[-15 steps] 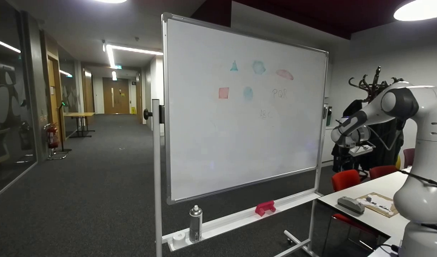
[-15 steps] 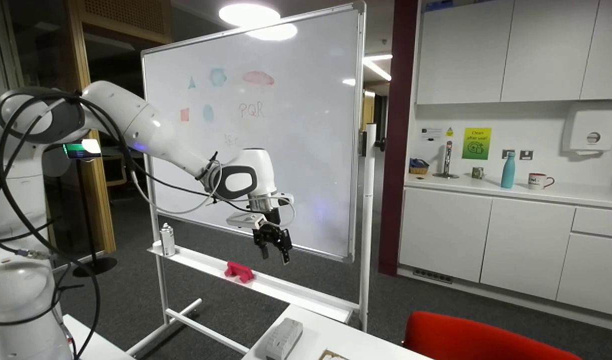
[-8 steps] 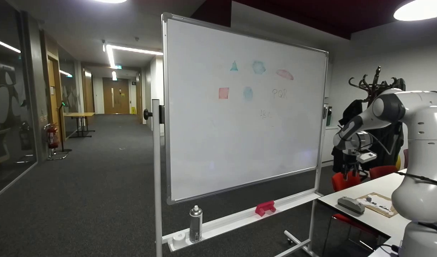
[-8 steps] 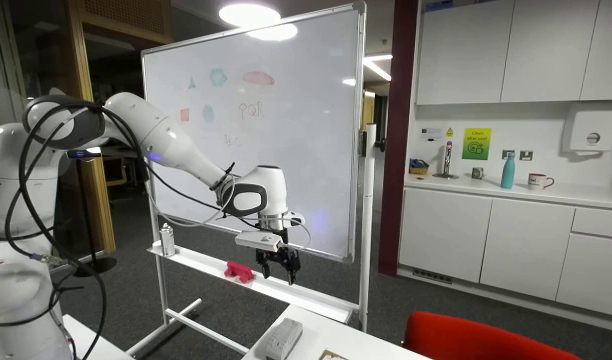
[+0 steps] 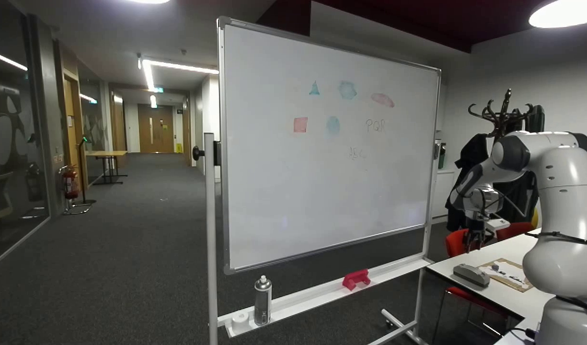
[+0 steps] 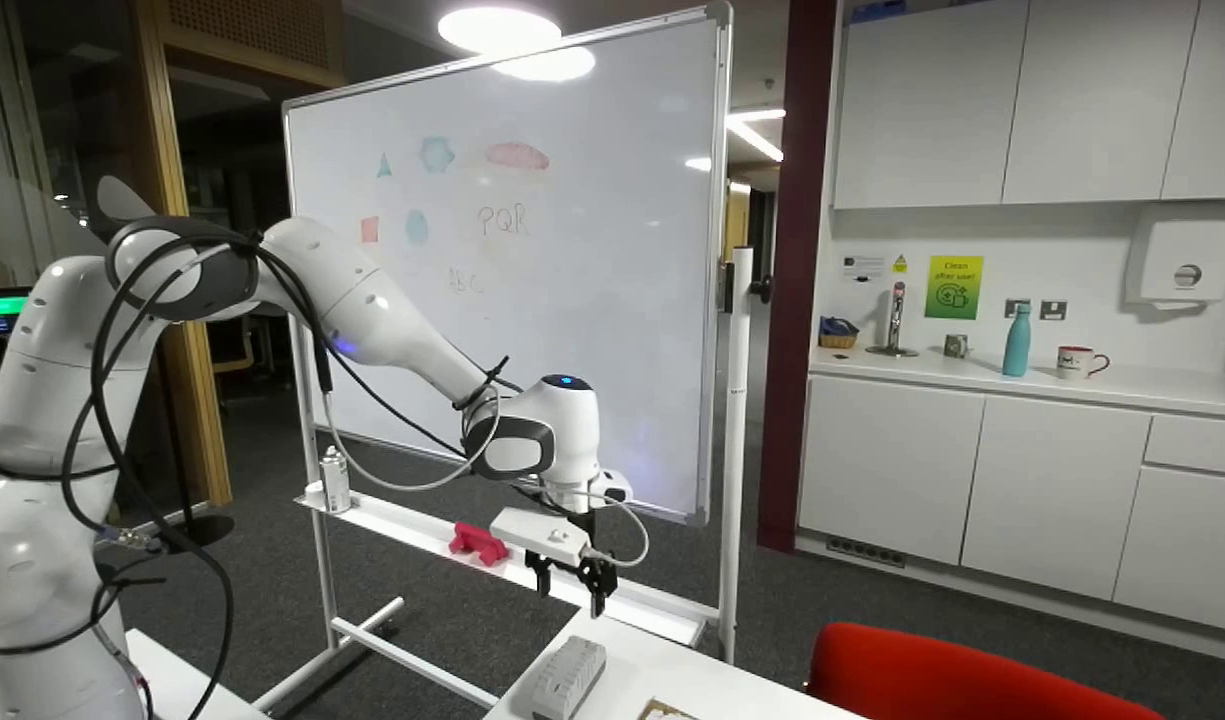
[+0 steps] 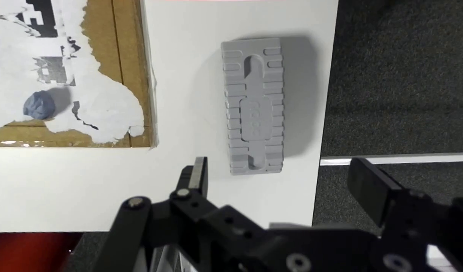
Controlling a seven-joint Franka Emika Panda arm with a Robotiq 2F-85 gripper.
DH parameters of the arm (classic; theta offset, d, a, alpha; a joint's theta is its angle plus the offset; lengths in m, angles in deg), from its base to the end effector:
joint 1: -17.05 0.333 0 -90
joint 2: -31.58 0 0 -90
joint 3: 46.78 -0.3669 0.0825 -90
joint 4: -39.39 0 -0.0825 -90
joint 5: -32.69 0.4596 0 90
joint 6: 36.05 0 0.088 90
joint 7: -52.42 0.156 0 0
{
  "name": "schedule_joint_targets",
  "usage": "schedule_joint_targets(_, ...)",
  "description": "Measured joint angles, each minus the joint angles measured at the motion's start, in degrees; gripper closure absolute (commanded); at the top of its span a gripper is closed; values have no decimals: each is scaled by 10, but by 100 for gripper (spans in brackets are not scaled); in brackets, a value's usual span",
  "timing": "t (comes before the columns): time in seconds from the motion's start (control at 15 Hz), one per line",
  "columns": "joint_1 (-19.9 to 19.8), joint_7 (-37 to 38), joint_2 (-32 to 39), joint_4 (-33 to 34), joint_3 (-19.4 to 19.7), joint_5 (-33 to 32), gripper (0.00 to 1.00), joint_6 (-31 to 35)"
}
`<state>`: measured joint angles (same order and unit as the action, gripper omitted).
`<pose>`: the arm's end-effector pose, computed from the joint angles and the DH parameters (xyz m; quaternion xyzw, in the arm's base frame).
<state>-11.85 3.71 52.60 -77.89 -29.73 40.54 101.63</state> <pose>0.4656 -0.4741 0.2108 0.9998 -0.0169 -0.0015 0.0078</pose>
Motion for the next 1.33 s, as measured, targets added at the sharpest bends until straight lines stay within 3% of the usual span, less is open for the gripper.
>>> schedule_joint_targets(0.4, -29, -3, 50, 33, -22, 18, 0, 19)
schedule_joint_targets(1.33, -23, 2, 68, 36, -28, -20, 0, 41)
